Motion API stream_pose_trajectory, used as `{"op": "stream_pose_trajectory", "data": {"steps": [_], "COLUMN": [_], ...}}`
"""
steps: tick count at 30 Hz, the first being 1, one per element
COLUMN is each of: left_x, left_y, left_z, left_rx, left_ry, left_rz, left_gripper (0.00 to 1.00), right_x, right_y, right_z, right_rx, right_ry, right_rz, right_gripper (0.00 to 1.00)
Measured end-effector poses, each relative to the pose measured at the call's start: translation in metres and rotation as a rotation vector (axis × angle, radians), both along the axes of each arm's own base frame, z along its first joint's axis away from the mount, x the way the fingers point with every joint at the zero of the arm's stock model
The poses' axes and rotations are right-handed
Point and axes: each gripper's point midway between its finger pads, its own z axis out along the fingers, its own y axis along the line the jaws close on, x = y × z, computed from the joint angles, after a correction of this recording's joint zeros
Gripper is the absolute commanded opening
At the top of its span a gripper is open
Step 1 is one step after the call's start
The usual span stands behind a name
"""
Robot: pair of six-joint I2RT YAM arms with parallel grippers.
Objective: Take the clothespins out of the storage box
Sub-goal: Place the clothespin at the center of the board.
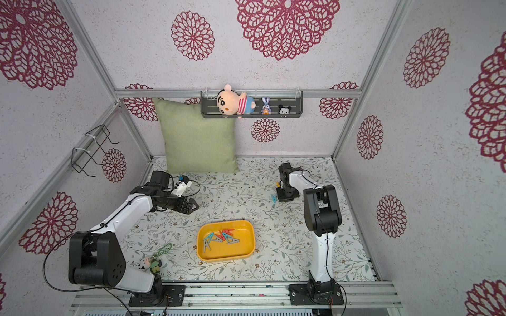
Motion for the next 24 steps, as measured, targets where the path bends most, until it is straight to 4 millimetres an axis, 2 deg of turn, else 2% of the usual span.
{"op": "stream_pose_trajectory", "data": {"steps": [2,8,17,24], "left_x": [0.0,-0.0001,-0.0002,-0.0003], "left_y": [-0.0001,-0.0005,-0.0008,-0.0008], "left_z": [0.0,0.0,0.0,0.0], "left_rx": [0.0,0.0,0.0,0.0], "left_ry": [0.0,0.0,0.0,0.0], "left_rz": [0.0,-0.002,-0.002,-0.003], "left_gripper": [0.94,0.94,0.94,0.94], "right_x": [-0.0001,-0.0001,-0.0061,-0.0088], "right_y": [0.0,-0.0003,-0.0056,-0.0079], "right_z": [-0.0002,-0.0002,-0.004,0.0025], "right_rx": [0.0,-0.003,-0.03,-0.039], "right_ry": [0.0,0.0,0.021,0.02], "right_rz": [0.0,0.006,0.013,0.007], "right_gripper": [0.07,0.1,0.26,0.29]}}
